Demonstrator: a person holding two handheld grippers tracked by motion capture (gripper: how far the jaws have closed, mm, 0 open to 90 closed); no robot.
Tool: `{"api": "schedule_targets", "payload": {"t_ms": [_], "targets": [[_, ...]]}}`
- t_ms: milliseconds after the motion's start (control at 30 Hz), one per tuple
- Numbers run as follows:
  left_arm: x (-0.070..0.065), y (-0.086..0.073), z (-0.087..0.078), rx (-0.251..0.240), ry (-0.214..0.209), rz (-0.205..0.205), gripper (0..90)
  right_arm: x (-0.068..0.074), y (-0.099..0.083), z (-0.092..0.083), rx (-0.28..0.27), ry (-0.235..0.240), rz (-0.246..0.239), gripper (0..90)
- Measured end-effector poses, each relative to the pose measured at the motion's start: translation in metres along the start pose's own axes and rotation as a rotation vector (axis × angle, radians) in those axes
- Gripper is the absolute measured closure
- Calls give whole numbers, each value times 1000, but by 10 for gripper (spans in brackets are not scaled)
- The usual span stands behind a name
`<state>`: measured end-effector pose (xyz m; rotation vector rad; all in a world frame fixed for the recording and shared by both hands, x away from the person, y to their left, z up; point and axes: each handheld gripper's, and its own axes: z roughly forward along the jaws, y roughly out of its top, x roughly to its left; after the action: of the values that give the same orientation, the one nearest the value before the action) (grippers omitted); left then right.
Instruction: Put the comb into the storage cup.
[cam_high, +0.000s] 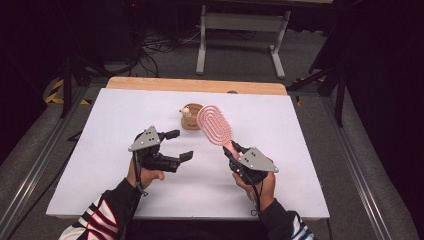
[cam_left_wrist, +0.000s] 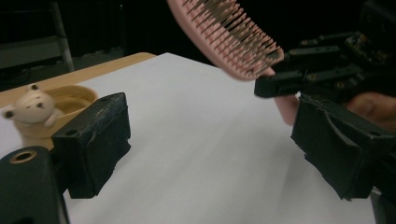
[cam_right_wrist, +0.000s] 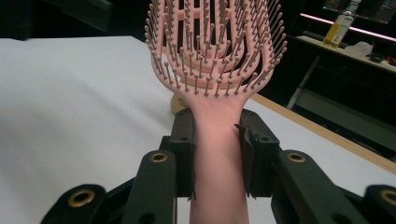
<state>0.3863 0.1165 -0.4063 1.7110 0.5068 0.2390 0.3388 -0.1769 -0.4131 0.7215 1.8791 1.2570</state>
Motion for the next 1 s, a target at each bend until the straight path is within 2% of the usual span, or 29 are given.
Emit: {"api": "schedule_targets", "payload": {"t_ms": [133, 267, 367, 400, 433, 467, 633, 700, 833, 900, 1000], "targets": [[0, 3, 13, -16, -39, -43, 139, 11, 1, 4, -7, 21, -22, 698], [-1, 5, 21, -34, -64, -68, 172, 23, 1, 8, -15, 34, -51, 698], [-3, 7, 23, -40, -56, -68, 255, 31, 1, 12, -17, 44, -63, 698], [-3, 8, 24, -53, -65, -80, 255, 31, 1, 12, -17, 44, -63, 698], [-3, 9, 24, -63, -56, -97, 275, 33, 1, 13, -19, 46, -66, 698], [-2, 9, 24, -70, -46, -107, 338, 37, 1, 14, -17, 45, -78, 698], [1, 10, 22, -129, -64, -155, 469, 43, 0, 16, -20, 36, -95, 699], [1, 10, 22, -144, -86, -158, 529, 44, -1, 18, -10, 38, -101, 699], [-1, 12, 20, -156, -106, -147, 583, 46, -1, 19, 0, 17, -125, 698], [-2, 14, 20, -157, -109, -128, 594, 47, -1, 20, 4, 5, -136, 698], [-6, 16, 19, -166, -120, -104, 625, 48, 0, 22, 11, -8, -127, 697]]}}
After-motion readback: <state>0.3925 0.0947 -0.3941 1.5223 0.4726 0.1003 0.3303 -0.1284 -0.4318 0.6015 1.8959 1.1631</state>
